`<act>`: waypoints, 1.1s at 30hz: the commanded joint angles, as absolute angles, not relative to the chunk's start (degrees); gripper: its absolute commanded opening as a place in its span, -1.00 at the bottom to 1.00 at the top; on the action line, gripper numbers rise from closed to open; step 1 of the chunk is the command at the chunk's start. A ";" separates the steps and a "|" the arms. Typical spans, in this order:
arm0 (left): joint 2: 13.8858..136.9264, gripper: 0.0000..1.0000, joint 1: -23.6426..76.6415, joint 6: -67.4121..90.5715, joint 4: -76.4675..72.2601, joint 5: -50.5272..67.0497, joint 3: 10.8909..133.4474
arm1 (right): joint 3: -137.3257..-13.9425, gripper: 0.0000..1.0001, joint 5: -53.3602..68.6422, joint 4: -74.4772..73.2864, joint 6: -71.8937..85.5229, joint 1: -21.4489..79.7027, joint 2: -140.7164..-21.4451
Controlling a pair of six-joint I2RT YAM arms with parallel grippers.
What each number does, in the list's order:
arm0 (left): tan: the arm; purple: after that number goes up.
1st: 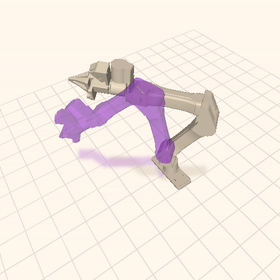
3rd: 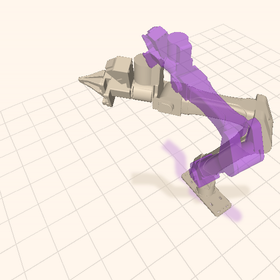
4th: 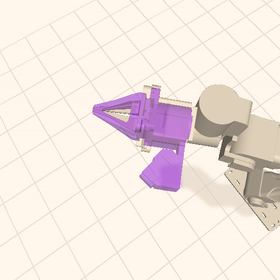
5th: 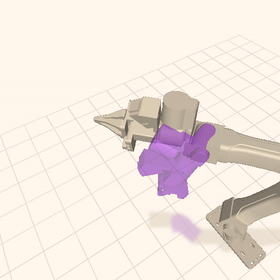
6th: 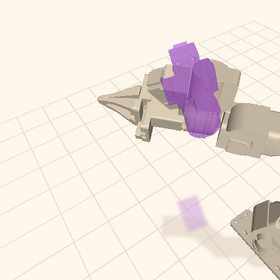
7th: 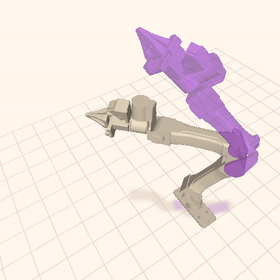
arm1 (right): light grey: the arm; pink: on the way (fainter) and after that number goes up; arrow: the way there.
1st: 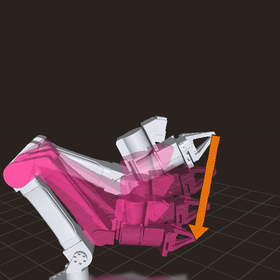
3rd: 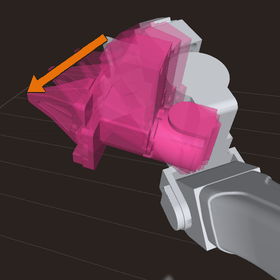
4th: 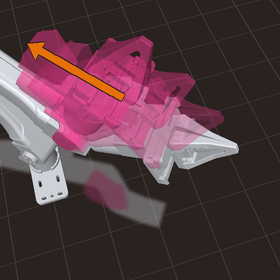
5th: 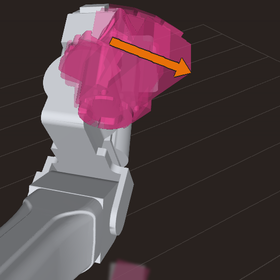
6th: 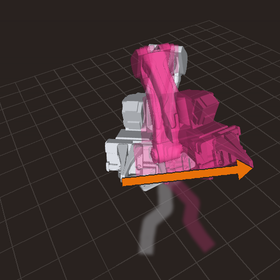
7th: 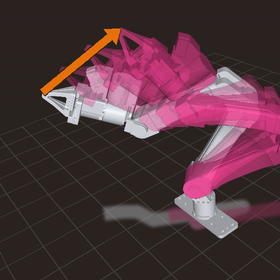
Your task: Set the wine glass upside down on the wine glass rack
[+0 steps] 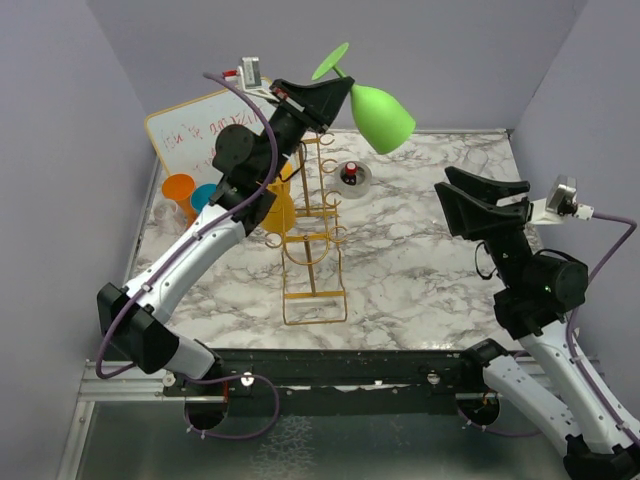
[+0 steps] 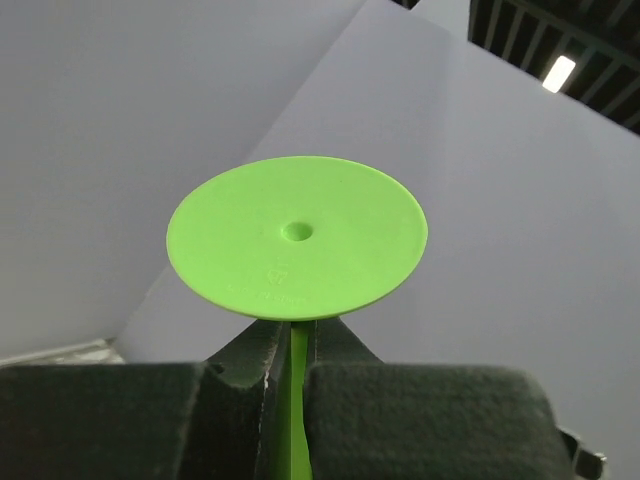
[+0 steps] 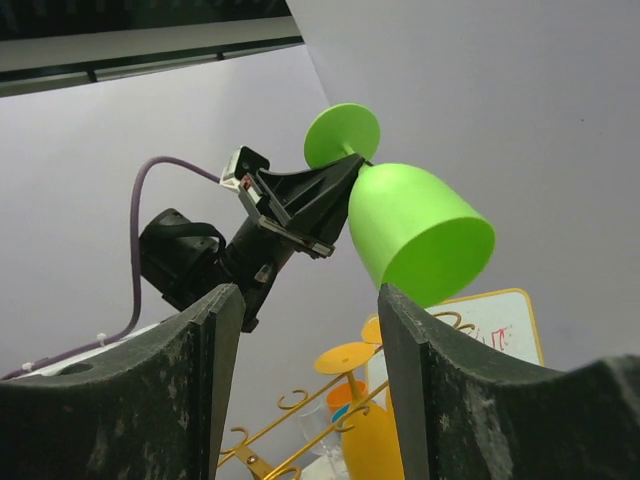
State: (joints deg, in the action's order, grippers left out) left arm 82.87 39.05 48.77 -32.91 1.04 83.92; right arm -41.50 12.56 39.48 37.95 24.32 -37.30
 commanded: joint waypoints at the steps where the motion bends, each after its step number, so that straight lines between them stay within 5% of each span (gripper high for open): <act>1: 80.40 -1.00 32.23 42.77 -25.54 15.37 88.29 | -41.94 0.24 9.31 33.61 36.48 24.52 -35.00; 17: 71.29 -1.00 22.97 18.39 18.19 10.90 101.16 | -42.46 0.24 7.71 27.34 35.95 24.52 -33.46; 33: 55.85 -1.00 22.94 3.99 26.84 -10.54 88.68 | -42.29 0.24 6.30 24.92 34.63 24.57 -33.18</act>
